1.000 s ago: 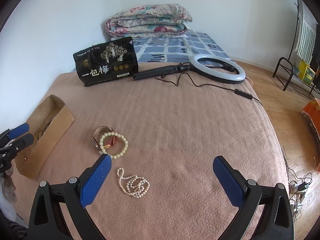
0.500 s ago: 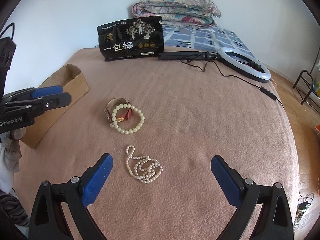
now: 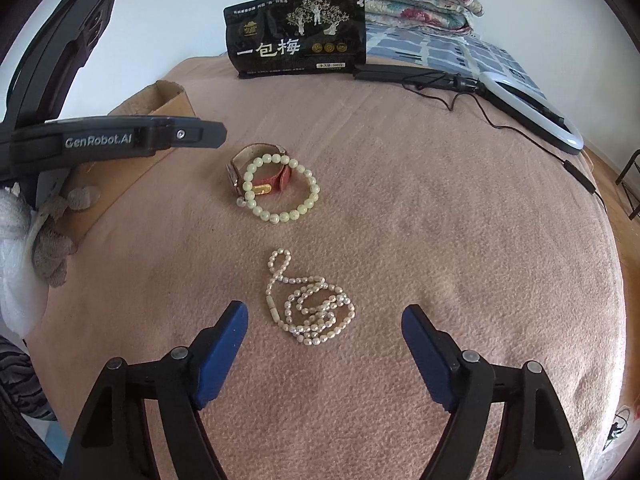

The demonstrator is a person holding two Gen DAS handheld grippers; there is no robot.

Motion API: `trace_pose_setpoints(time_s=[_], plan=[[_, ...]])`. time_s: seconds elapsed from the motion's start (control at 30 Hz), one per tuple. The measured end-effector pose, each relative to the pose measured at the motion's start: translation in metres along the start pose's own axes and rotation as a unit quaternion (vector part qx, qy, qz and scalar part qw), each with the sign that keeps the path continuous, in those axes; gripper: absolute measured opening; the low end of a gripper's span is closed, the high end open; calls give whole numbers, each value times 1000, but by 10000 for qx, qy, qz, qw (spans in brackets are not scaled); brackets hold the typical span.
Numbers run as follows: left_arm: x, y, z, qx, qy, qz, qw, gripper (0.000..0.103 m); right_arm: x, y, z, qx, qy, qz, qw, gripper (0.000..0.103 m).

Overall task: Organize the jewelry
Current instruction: 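Close the left tool on the red-strap watch while the right tool grasps the white pearl necklace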

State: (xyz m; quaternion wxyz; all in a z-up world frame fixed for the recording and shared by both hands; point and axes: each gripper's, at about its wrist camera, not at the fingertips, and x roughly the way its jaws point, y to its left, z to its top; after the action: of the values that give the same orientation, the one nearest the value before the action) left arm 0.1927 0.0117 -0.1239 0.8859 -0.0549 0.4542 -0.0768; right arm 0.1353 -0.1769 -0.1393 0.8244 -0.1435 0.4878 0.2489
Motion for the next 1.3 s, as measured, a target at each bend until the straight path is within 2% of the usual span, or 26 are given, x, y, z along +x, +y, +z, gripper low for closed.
trace_pose_setpoints(time_s=[0.37, 0.43, 0.5, 0.7, 1.03, 1.3], plan=[[22, 20, 6, -568, 204, -235, 9979, 33, 14, 2, 5, -42, 143, -23, 9999, 80], [26, 20, 6, -603, 233, -216, 9977, 32, 14, 2, 5, -36, 143, -30, 9999, 80], [31, 21, 6, -635, 301, -202, 9973, 27, 15, 0, 5, -12, 143, -39, 9999, 80], [41, 21, 4, -680, 463, -310, 9961, 27, 16, -5, 5, 114, 155, -21, 9998, 80], [61, 23, 3, -804, 625, -286, 9944, 27, 27, 2, 9, -104, 220, -72, 9997, 80], [72, 29, 7, -896, 632, -341, 9934, 22, 37, 1, 11, -133, 344, -109, 9993, 80]])
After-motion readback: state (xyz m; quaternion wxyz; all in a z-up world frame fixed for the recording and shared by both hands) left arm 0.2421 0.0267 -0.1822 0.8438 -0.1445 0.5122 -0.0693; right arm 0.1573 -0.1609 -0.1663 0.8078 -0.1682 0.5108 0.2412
